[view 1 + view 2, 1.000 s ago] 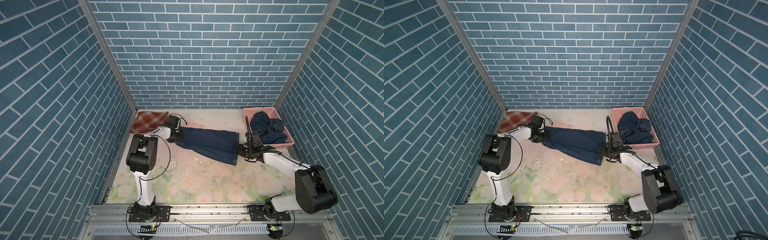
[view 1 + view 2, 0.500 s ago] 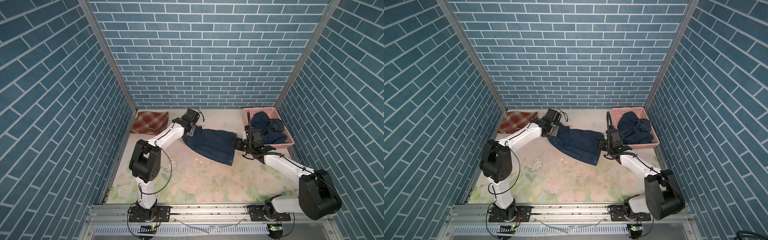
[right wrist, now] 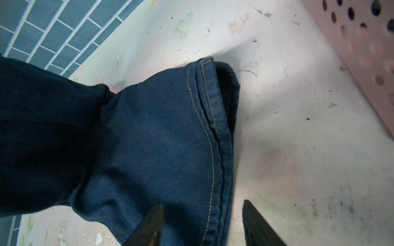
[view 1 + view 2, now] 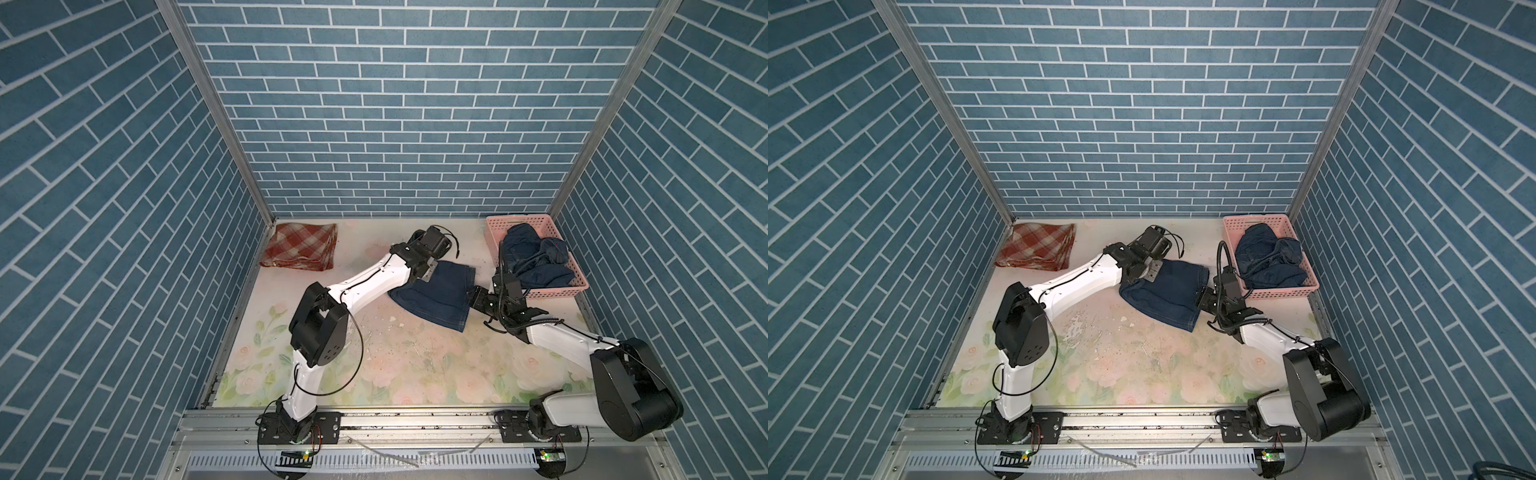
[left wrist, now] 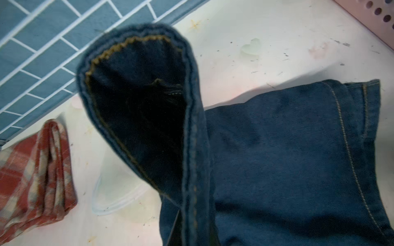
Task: Fold and stack the skirts
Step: 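Lift the waistband end with the left gripper and fold it toward the right gripper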
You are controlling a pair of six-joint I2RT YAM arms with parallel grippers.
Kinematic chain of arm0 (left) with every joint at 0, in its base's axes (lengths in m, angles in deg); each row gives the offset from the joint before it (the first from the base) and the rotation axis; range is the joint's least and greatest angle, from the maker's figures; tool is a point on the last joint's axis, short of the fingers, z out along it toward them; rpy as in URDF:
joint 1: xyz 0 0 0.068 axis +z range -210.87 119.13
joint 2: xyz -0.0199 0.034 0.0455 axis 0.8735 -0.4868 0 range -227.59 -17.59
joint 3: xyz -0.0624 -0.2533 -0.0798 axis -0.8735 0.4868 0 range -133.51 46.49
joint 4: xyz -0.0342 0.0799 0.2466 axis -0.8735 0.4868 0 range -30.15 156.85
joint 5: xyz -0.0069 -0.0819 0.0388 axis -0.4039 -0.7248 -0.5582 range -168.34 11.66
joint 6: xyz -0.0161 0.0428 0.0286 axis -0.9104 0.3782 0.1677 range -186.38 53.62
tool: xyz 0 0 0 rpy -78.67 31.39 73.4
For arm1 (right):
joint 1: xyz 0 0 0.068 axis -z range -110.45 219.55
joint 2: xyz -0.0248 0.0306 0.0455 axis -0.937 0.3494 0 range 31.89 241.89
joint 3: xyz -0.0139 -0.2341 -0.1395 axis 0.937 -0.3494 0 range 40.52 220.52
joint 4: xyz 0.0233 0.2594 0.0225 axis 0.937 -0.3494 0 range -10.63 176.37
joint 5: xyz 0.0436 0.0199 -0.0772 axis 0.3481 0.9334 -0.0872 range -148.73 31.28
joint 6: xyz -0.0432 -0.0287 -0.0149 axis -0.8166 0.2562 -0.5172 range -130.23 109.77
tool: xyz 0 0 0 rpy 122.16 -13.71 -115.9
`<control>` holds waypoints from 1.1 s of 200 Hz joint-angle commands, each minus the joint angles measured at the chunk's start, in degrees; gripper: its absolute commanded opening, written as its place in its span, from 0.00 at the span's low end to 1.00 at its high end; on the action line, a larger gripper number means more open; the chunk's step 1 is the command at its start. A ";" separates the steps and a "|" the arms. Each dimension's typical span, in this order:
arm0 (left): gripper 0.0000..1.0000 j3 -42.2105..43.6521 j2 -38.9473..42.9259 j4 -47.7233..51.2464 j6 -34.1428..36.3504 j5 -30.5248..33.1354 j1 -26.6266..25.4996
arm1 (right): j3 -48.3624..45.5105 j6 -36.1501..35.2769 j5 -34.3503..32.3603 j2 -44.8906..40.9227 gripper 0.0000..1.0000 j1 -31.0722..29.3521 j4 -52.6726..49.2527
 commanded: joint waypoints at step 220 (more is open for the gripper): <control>0.00 -13.11 -13.33 4.48 -11.25 -14.19 -5.22 | -6.09 14.06 10.90 23.06 0.00 2.62 30.66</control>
